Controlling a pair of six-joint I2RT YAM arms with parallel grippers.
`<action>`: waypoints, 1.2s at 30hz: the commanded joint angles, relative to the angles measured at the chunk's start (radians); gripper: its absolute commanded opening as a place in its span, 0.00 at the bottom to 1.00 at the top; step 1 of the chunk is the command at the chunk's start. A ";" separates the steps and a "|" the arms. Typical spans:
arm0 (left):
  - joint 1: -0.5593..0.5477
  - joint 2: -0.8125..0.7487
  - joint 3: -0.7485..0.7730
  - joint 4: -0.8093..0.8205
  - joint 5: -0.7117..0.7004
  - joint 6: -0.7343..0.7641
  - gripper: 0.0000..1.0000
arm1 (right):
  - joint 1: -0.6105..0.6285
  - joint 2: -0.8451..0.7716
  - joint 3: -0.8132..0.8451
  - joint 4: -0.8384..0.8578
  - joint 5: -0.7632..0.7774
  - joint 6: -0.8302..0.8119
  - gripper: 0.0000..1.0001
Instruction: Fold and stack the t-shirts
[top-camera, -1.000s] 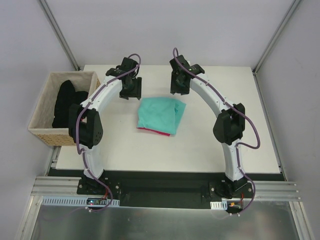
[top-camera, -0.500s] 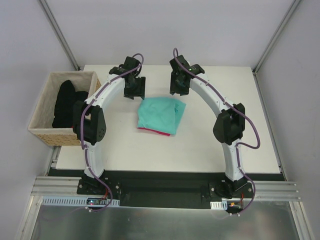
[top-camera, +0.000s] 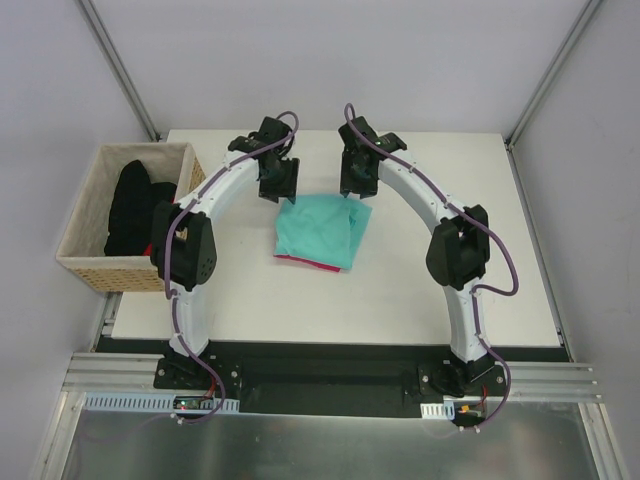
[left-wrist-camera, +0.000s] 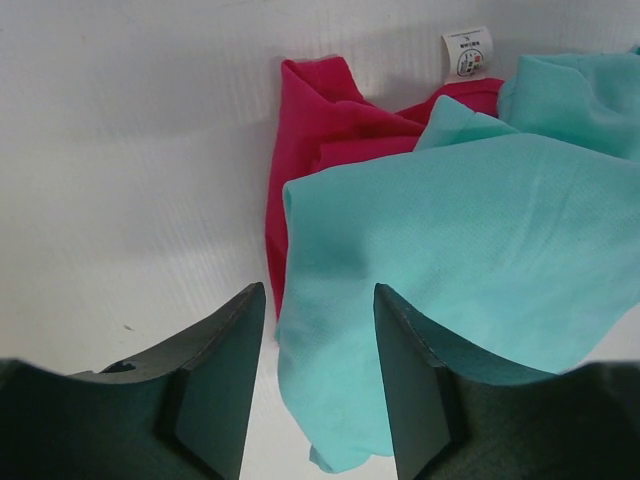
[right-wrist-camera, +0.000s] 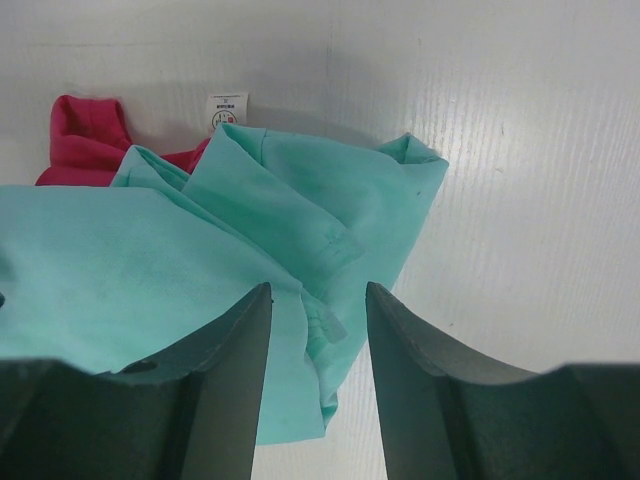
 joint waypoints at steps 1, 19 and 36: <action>-0.020 0.021 0.015 -0.011 0.022 -0.005 0.47 | 0.000 -0.039 0.001 0.009 -0.011 0.011 0.46; -0.023 0.007 -0.022 -0.011 -0.033 -0.008 0.52 | 0.007 -0.025 0.015 0.013 -0.025 0.010 0.45; -0.006 0.012 0.027 -0.009 -0.026 0.016 0.53 | 0.016 0.018 0.102 -0.019 -0.017 0.018 0.45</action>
